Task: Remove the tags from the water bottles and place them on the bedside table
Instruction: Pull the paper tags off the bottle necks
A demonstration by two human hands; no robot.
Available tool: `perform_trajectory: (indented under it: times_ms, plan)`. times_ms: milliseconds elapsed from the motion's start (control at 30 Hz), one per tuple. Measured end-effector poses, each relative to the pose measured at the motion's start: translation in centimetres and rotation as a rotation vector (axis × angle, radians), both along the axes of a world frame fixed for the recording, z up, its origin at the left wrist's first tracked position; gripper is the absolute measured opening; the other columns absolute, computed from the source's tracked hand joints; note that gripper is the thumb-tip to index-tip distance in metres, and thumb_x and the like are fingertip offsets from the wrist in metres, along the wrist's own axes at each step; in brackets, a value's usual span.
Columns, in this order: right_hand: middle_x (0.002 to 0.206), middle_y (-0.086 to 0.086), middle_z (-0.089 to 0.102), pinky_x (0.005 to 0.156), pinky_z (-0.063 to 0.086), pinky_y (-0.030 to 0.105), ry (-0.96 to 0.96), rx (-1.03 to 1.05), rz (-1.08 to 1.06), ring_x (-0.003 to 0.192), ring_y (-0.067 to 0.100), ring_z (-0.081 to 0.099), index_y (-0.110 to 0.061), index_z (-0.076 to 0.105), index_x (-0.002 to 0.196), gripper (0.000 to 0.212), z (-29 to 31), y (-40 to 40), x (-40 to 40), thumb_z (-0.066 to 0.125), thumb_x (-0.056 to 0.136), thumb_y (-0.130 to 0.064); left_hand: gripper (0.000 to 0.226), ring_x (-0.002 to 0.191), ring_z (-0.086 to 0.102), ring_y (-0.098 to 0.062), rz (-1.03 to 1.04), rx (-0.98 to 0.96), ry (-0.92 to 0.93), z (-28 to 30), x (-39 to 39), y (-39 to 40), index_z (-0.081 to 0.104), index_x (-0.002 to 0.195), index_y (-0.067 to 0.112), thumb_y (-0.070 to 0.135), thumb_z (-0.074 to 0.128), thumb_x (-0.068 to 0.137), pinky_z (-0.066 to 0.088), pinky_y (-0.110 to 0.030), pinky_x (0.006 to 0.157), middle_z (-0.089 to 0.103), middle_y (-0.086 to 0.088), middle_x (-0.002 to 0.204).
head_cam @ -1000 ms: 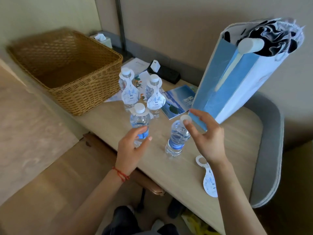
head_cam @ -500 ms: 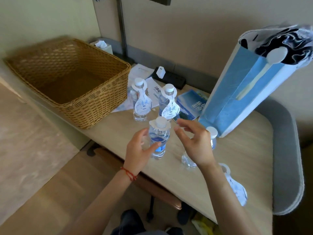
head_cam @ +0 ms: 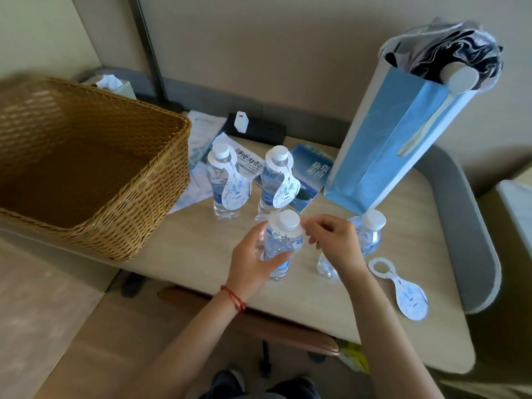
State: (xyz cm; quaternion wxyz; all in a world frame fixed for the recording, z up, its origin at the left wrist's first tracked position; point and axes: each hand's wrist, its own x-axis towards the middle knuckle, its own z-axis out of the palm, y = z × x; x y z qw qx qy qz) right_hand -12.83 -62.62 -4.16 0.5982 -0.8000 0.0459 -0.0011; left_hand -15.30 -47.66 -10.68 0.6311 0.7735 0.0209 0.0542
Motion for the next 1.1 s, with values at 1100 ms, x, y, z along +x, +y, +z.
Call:
perform_trajectory:
  times_ms: [1100]
  plan:
    - [0.052,-0.006,0.059,0.049,0.042,0.015,-0.089,0.211,0.089,0.047,0.005,0.052,-0.010,0.067,0.069,0.019,2.6,1.0,-0.8,0.059,0.085,-0.005,0.059,0.104,0.061,-0.014,-0.022,-0.004,0.046,-0.4,0.0,0.2,0.053,0.114,0.011,0.024,0.082,0.064,0.048,-0.012,0.084,0.064,-0.003,0.114]
